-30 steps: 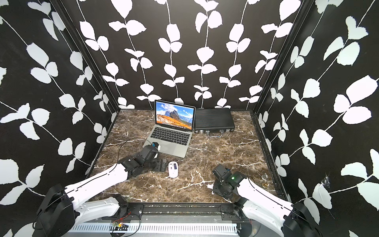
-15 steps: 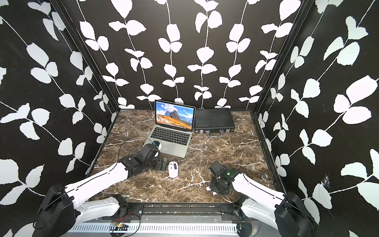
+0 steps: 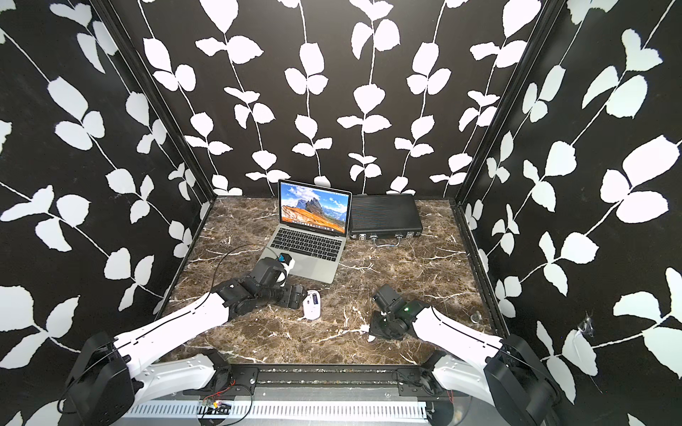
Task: Insert the wireless mouse receiver into the laptop
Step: Pick up the lid from the center of the board.
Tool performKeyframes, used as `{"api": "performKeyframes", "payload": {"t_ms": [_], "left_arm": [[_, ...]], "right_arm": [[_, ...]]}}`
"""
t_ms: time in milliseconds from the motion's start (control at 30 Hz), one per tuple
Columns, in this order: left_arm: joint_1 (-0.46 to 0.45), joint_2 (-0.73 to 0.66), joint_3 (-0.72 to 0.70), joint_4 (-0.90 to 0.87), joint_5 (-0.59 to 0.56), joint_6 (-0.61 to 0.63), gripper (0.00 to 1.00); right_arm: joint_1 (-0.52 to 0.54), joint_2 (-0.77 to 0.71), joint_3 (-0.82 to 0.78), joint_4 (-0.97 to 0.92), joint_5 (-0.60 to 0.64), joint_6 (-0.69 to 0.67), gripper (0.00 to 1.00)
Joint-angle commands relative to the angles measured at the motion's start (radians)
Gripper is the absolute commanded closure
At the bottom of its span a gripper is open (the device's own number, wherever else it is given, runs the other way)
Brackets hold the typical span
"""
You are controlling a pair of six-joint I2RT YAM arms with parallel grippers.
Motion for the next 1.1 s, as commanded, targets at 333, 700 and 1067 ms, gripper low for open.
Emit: {"api": "performKeyframes", "payload": {"t_ms": [333,700,1067], "left_arm": [[-0.268,-0.061,0.086,0.211,-0.007,0.542,0.03],[-0.441,0.019,0.243,0.177,-0.158,1.170,0.04],[-0.446,0.085,0.290,0.221,-0.286,1.564,0.12]], "right_arm": [[-0.112,-0.083,0.286,-0.186,-0.024,-0.220,1.00],[-0.253,-0.002,0.569,-0.288,-0.325,-0.316,1.00],[-0.265,0.054,0.651,-0.301,-0.560,-0.242,1.00]]}}
